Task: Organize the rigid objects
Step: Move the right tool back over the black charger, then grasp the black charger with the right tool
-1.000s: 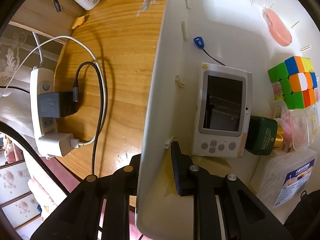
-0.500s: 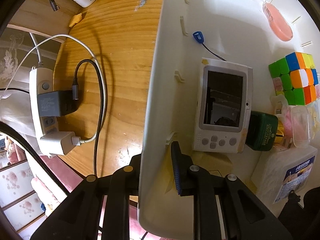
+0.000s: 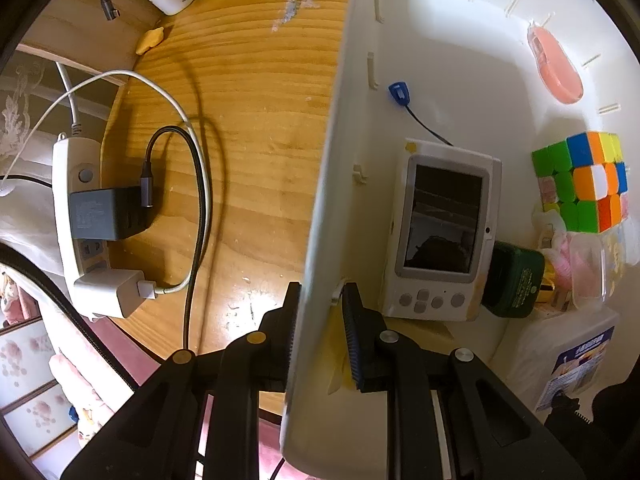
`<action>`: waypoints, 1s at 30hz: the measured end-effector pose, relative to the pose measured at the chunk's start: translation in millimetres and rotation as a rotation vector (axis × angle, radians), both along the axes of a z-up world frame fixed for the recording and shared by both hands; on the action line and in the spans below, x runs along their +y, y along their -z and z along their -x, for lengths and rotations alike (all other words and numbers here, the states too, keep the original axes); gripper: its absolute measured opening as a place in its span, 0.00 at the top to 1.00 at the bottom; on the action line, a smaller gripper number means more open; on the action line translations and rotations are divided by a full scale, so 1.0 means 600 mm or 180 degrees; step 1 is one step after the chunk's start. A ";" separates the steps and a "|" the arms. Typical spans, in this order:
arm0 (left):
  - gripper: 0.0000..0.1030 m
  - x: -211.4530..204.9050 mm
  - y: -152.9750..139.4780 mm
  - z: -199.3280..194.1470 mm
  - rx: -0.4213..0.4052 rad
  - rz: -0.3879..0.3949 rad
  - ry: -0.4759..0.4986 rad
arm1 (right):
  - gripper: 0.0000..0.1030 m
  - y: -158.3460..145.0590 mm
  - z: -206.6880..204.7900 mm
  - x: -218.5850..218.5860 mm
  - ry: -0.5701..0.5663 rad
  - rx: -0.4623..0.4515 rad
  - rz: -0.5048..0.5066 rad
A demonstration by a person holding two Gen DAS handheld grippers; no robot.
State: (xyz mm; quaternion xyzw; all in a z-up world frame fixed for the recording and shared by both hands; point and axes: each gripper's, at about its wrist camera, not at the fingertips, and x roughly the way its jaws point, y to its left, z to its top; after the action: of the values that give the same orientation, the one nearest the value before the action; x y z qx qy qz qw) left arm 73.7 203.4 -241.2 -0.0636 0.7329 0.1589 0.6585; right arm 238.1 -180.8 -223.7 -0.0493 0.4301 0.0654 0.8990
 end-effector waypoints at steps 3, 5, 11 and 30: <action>0.79 0.008 -0.001 -0.003 -0.0009 0.0033 -0.0016 | 0.21 0.000 -0.005 0.003 0.0042 -0.0002 -0.0001; 0.79 0.011 0.000 -0.006 -0.0009 0.0029 -0.0022 | 0.22 0.003 -0.009 0.002 0.0069 0.0033 -0.0059; 0.79 0.014 -0.007 -0.021 0.0015 0.0032 0.0006 | 0.37 0.007 -0.014 -0.004 0.0168 0.0108 -0.0143; 0.79 0.020 -0.007 -0.003 0.0015 0.0010 -0.0096 | 0.37 -0.007 0.002 0.001 0.0033 0.0051 -0.0369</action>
State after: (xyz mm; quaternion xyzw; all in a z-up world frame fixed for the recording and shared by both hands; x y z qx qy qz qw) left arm 75.3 215.3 -237.3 -0.0754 0.7337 0.1679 0.6541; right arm 237.1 -180.4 -219.4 0.0057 0.4331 0.0860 0.8972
